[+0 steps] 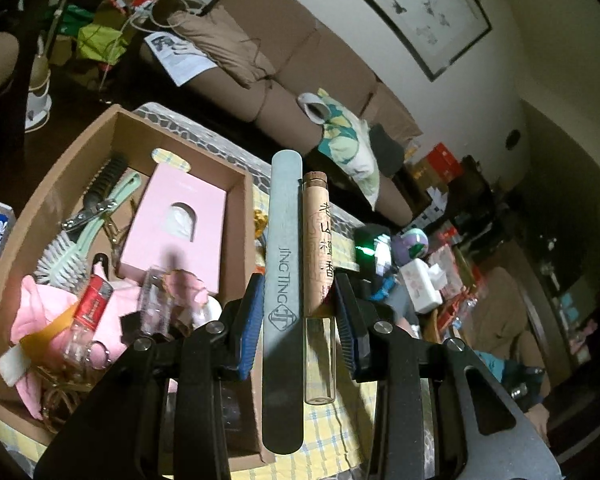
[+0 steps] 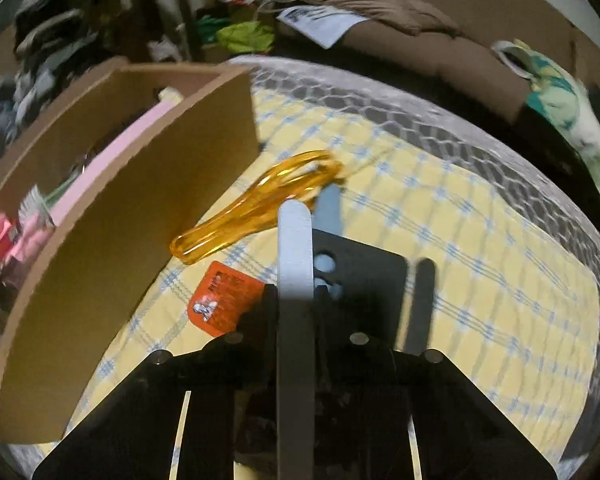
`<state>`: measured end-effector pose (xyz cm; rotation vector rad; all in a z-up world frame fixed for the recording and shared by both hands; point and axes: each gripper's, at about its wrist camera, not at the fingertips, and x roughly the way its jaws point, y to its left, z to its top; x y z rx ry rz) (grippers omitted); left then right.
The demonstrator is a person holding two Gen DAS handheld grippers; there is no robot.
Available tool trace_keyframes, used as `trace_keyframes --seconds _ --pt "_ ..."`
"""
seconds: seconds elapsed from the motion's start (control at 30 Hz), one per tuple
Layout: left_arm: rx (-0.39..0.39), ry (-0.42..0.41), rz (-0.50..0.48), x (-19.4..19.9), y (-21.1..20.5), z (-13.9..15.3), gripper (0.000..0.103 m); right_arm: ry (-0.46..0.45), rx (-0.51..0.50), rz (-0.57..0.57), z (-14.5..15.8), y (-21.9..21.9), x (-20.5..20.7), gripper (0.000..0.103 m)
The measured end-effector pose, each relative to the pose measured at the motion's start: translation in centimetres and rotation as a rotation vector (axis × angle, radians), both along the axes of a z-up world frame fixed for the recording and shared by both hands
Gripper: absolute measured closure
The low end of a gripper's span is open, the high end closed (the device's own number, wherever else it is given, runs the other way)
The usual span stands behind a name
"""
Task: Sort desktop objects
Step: 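Carry the nail file and vial over the cardboard box with the left tool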
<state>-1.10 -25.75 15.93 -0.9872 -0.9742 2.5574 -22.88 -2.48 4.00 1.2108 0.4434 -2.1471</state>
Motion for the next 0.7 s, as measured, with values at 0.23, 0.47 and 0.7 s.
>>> trace_keyframes --seconds 0.23,0.47,0.7 --pt "-0.108 -0.031 0.067 -1.6 -2.1 -0.2 0.071 -0.026 -0.224 -0.092 6.4 1.2 1.9 0.085" --pt "-0.251 -0.105 0.074 -4.9 -3.0 -0.6 0.071 -0.124 -0.427 -0.071 13.7 -3.8 3.4 0.085" --pt "-0.382 -0.194 0.040 -11.3 -2.5 -1.1 0.071 -0.320 -0.457 -0.207 9.7 -9.7 0.3 0.085"
